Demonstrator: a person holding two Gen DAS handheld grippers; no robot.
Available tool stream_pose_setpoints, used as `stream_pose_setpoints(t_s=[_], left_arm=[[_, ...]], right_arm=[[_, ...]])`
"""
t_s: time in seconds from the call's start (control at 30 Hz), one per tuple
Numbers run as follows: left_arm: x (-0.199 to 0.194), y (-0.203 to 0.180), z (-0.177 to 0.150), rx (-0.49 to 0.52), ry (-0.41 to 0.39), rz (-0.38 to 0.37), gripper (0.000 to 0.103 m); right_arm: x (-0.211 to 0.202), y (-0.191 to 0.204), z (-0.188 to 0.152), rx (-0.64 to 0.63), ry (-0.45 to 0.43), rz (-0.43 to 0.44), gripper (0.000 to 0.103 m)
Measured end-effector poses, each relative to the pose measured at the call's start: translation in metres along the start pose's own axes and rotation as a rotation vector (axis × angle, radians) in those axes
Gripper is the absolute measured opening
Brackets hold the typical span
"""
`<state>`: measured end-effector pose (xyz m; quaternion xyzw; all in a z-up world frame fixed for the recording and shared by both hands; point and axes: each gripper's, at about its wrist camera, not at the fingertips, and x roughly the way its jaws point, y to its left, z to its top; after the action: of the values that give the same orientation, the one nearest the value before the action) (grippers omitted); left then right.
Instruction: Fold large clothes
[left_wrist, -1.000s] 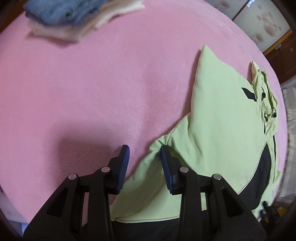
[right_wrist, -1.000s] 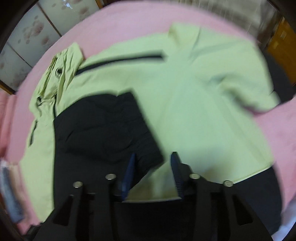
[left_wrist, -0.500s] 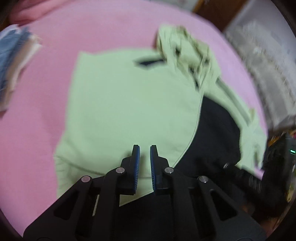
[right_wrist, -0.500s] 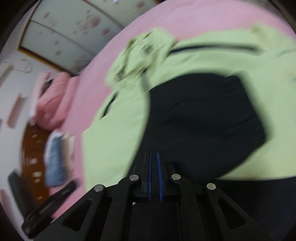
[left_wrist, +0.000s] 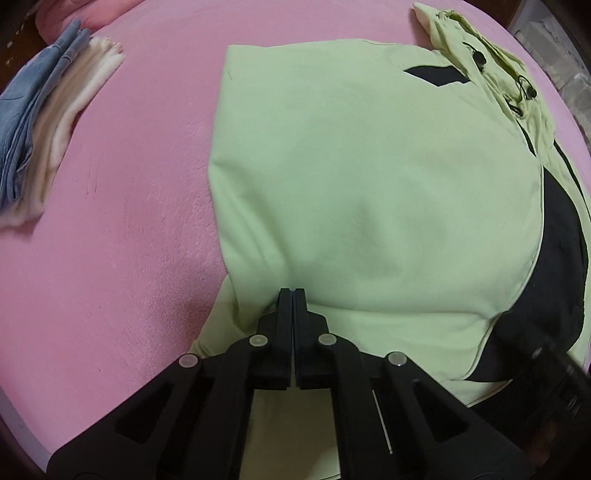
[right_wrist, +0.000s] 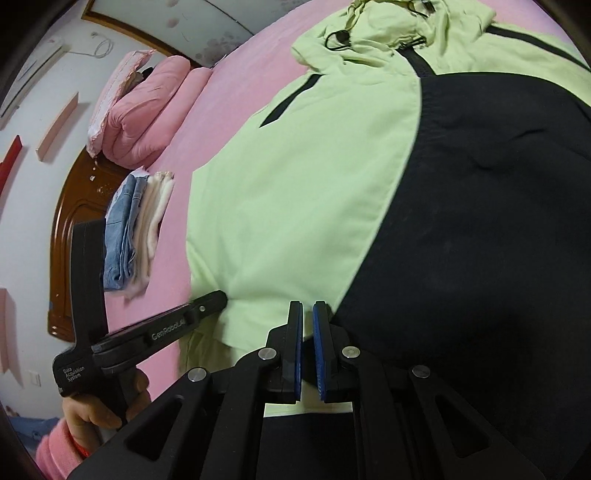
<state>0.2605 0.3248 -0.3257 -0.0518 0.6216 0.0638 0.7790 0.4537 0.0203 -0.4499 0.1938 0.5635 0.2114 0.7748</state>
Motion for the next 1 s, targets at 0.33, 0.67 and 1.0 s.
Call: stream_pose_setpoints(t_s=[0.33, 0.67, 1.0], left_arm=[[0.014, 0.019, 0.014, -0.009, 0.032, -0.049, 0.001], [-0.057, -0.015, 0.009, 0.124, -0.209, -0.185, 0.0], [0.018, -0.027, 0.089, -0.082, -0.14, -0.247, 0.0]], right_arm=[[-0.105, -0.12, -0.002, 0.073, -0.246, -0.421, 0.0], [-0.072, -0.058, 0.014, 0.233, -0.275, -0.096, 0.0], [0.055, 0.01, 0.064, 0.121, -0.074, 0.07, 0.0]])
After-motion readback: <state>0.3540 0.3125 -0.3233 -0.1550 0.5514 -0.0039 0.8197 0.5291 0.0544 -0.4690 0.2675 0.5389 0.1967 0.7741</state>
